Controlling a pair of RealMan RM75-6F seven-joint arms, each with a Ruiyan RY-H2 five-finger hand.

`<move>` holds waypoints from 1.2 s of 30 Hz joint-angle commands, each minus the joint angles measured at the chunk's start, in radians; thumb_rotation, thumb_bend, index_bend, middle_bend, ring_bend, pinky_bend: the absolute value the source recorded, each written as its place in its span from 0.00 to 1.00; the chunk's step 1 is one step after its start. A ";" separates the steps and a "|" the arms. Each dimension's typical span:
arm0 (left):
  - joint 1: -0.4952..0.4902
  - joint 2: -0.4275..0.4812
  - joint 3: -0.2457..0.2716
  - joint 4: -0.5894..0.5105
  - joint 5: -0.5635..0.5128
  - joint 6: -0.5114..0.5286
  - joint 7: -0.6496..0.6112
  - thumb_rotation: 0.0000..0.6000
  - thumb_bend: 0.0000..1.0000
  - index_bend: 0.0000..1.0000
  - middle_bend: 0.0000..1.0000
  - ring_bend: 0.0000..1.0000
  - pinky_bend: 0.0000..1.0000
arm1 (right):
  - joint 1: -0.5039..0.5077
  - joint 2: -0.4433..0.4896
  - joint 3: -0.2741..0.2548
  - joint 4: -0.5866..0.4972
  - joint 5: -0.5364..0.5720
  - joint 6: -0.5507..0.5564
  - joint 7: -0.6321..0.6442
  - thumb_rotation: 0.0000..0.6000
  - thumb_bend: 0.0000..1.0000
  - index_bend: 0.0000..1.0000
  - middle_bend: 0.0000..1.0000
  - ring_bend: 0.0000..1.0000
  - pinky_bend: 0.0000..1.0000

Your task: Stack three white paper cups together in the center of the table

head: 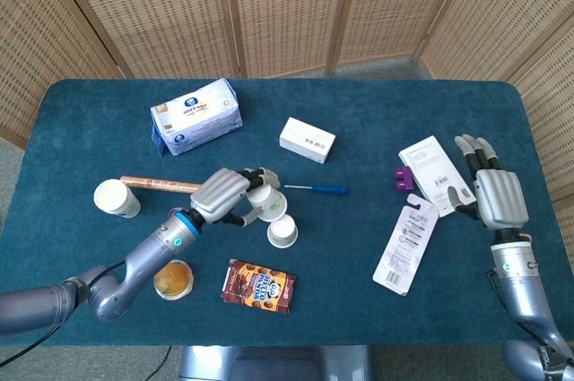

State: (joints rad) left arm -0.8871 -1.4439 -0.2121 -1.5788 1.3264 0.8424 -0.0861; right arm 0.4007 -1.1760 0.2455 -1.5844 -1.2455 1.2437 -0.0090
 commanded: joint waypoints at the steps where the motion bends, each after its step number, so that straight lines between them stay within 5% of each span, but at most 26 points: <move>1: -0.015 -0.011 0.001 -0.009 -0.003 -0.017 0.006 1.00 0.50 0.33 0.25 0.31 0.63 | -0.003 0.003 0.001 -0.003 0.002 0.003 0.001 1.00 0.44 0.00 0.09 0.03 0.50; 24: -0.087 -0.043 0.022 -0.013 -0.094 -0.124 0.089 1.00 0.50 0.31 0.21 0.29 0.61 | -0.023 0.021 -0.001 0.005 -0.005 0.013 0.037 1.00 0.44 0.00 0.09 0.03 0.49; 31: -0.125 -0.018 0.049 -0.024 -0.179 -0.193 0.174 1.00 0.50 0.08 0.03 0.03 0.41 | -0.026 0.017 -0.004 0.011 -0.010 0.013 0.046 1.00 0.44 0.00 0.09 0.03 0.49; 36: -0.127 -0.002 0.074 -0.034 -0.238 -0.164 0.260 1.00 0.50 0.00 0.00 0.00 0.23 | -0.025 0.015 -0.003 0.016 -0.012 0.012 0.048 1.00 0.44 0.00 0.09 0.03 0.49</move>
State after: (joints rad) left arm -1.0123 -1.4549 -0.1515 -1.6074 1.1104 0.6619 0.1440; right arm 0.3753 -1.1604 0.2423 -1.5683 -1.2572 1.2560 0.0393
